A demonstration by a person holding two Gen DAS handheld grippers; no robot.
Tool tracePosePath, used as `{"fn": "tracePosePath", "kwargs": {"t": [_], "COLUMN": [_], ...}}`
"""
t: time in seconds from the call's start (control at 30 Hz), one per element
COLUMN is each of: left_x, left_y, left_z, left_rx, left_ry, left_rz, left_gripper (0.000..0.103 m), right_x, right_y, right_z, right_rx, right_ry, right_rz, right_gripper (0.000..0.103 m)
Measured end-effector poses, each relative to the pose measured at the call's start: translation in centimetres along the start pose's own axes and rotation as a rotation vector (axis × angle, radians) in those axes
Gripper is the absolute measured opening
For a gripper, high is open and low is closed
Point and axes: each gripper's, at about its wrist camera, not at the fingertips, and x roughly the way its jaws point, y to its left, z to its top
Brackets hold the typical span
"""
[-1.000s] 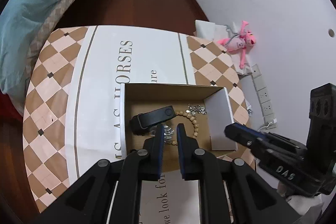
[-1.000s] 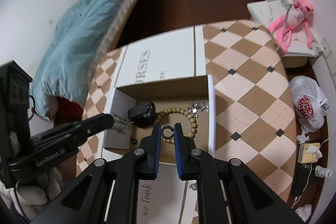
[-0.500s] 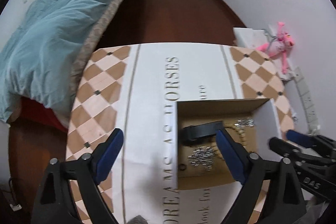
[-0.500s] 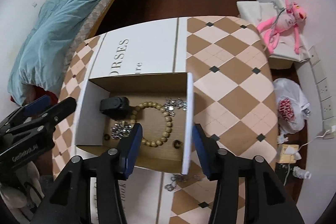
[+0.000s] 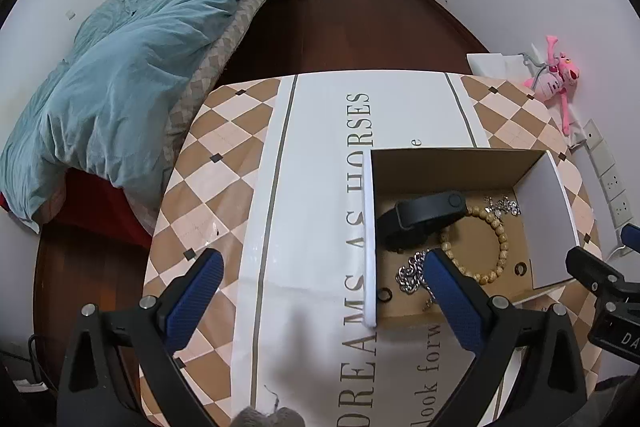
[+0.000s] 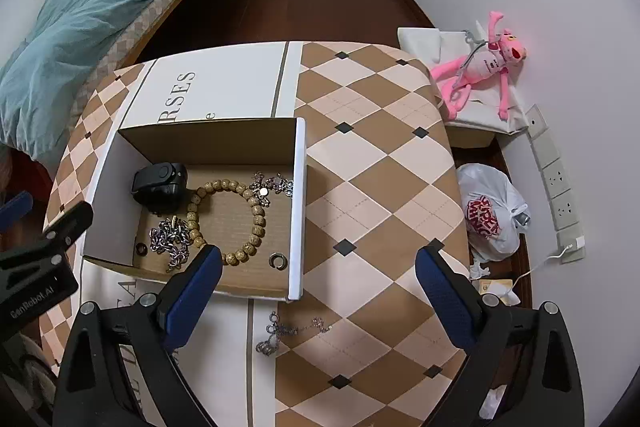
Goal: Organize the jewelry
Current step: 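Open both tools to drop the chain and ring into the box, then lift, then move both tools back toward the thin silver chain beside the box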
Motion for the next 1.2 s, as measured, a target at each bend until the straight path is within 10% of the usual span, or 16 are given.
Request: {"fn": "tracePosePath", "kwargs": {"t": [1.2], "left_x": [-14.6], "left_y": [0.3], "left_z": [-2.8], "left_rx": [-0.06], "left_ry": [-0.219], "left_rz": [-0.128], "left_gripper": [0.102], "right_x": [-16.7], "right_y": [-1.1], "right_z": [-5.4], "right_rx": [0.089], "right_ry": [-0.309], "right_rz": [0.09], "right_gripper": [0.099]}}
